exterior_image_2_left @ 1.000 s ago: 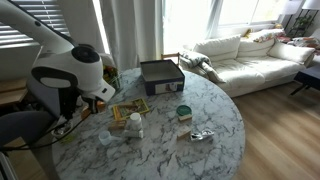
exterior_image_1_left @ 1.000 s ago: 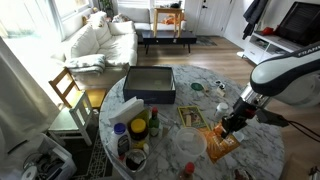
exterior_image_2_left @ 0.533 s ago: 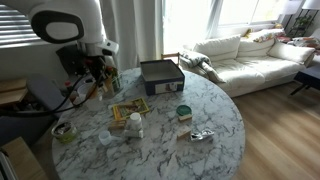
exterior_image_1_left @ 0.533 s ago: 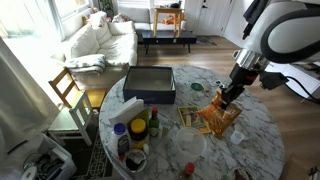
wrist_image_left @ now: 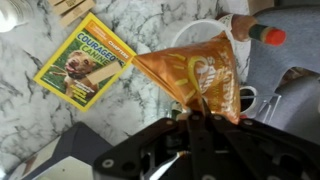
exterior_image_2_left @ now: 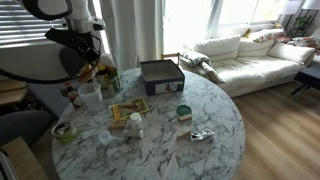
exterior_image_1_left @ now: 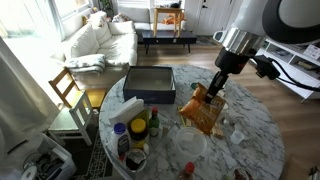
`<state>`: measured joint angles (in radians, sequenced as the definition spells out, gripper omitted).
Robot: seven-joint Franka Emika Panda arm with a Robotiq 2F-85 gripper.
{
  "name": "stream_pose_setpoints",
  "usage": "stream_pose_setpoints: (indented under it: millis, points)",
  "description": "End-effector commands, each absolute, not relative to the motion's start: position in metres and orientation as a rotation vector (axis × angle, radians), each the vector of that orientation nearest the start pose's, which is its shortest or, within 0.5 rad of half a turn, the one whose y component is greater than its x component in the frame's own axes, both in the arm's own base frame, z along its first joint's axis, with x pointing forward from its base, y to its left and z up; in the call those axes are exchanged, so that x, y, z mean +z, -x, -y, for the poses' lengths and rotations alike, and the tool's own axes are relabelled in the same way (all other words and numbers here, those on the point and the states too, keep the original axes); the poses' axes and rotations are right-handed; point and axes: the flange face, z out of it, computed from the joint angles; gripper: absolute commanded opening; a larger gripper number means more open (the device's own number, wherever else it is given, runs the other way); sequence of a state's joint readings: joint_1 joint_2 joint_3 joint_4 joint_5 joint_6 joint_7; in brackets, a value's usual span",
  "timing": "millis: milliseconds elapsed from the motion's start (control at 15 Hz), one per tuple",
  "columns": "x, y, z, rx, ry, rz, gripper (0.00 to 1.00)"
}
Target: Move the clear cup backwards and put the orange packet in the cup, put the green sauce bottle on the table then put the clear cup in the clear container
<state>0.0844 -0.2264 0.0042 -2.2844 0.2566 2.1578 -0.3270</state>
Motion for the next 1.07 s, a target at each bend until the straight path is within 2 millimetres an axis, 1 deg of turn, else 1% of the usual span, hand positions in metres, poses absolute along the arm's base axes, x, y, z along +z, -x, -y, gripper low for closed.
stream_pose_setpoints:
  millis: [0, 133, 467, 600, 1000]
  points:
    - [0.451, -0.463, -0.069, -0.259, 2.825, 0.574, 0.0]
    - [0.442, -0.455, -0.073, -0.327, 2.813, 0.635, 0.0]
    - [0.41, -0.437, -0.078, -0.519, 2.792, 0.711, 0.0]
    - [0.399, -0.431, -0.078, -0.56, 2.805, 0.779, 0.0]
    - [0.379, -0.422, -0.084, -0.621, 2.797, 0.986, 0.0]
